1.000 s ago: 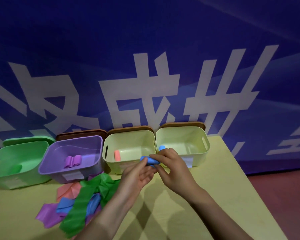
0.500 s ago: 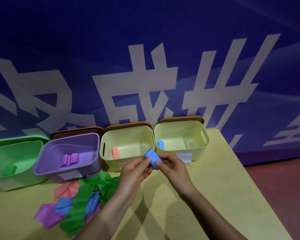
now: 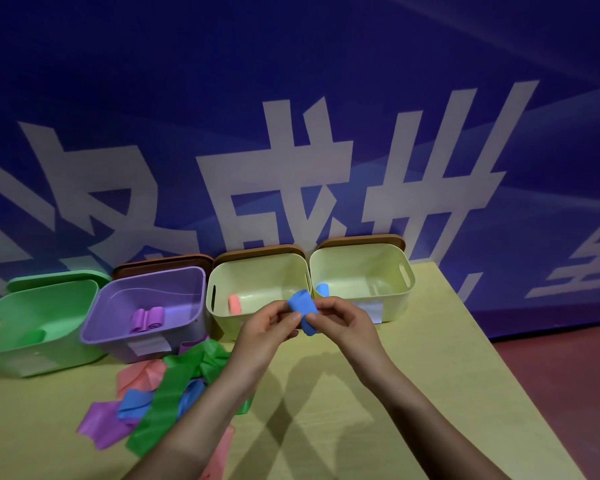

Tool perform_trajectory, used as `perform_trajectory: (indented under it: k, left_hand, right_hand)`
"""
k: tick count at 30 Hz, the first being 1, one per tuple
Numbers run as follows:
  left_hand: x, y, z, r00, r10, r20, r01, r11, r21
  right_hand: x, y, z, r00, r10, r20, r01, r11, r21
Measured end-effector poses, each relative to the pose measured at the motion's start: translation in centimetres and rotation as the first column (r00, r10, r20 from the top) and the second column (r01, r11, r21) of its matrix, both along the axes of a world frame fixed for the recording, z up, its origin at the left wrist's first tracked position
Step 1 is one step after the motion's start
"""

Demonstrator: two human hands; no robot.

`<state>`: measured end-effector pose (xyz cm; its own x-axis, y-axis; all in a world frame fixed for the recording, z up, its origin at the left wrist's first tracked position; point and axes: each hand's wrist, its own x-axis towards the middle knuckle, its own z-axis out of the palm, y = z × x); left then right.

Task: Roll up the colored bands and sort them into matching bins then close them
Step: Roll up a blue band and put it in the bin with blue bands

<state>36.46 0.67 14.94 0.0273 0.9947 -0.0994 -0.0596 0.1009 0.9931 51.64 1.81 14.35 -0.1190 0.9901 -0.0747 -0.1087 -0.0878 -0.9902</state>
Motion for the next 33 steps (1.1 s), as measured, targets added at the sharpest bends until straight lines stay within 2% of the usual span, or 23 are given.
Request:
perform_trajectory:
  k: [2,4,7,11,17,22,24,28,31,33]
  left_hand:
    - [0.1,-0.4,0.2,0.998,-0.007,-0.055,0.01,0.999,0.043]
    - [0.5,-0.7,0.0,0.999,0.016,-0.037,-0.015,0.999,0.036]
    - [1.0,-1.1,-0.3,0.995,0.073,0.069,-0.071,0.997,-0.024]
    - [0.9,-1.0,0.2,0.981,-0.006,0.192,0.016,0.998,-0.053]
    - [1.9,-0.6,0.0,0.986,0.074,0.152,-0.063,0.995,-0.076]
    - [2.8,0.1,-0.2,0.985,0.054,0.165,-0.049,0.998,-0.038]
    - [3.3,0.4,-0.2,0.973,0.062,0.22,-0.054,0.998,-0.039]
    - [4.6,1.5,0.2,0.871,0.125,0.475,-0.096,0.992,-0.085]
    - [5.5,2.7,0.0,0.819,0.175,0.546,-0.121,0.984,-0.134]
    - [6.0,3.6,-0.3,0.811,0.194,0.552,-0.117,0.978,-0.171]
  right_hand:
    - [0.0,-0.1,0.0,1.0,0.003,0.017,-0.003,1.0,0.013]
    - [0.0,-0.2,0.0,0.999,0.014,0.033,-0.015,1.0,0.024]
    - [-0.2,-0.3,-0.1,0.998,0.021,0.067,-0.024,0.999,0.042]
    - [-0.5,-0.6,-0.4,0.998,0.037,0.055,-0.042,0.996,0.074]
    - [-0.4,-0.9,-0.2,1.0,0.021,-0.008,-0.019,0.99,0.139]
    - [0.4,-0.6,-0.4,0.998,-0.014,-0.065,0.021,0.994,0.109]
    - [0.6,-0.2,-0.3,0.994,-0.049,-0.094,0.058,0.994,0.089]
    - [0.6,0.5,-0.3,0.932,-0.145,-0.332,0.132,0.989,-0.062]
    - [0.6,0.9,-0.7,0.949,-0.093,-0.302,0.086,0.996,-0.038]
    - [1.0,1.5,-0.8,0.951,-0.123,-0.283,0.118,0.992,-0.036]
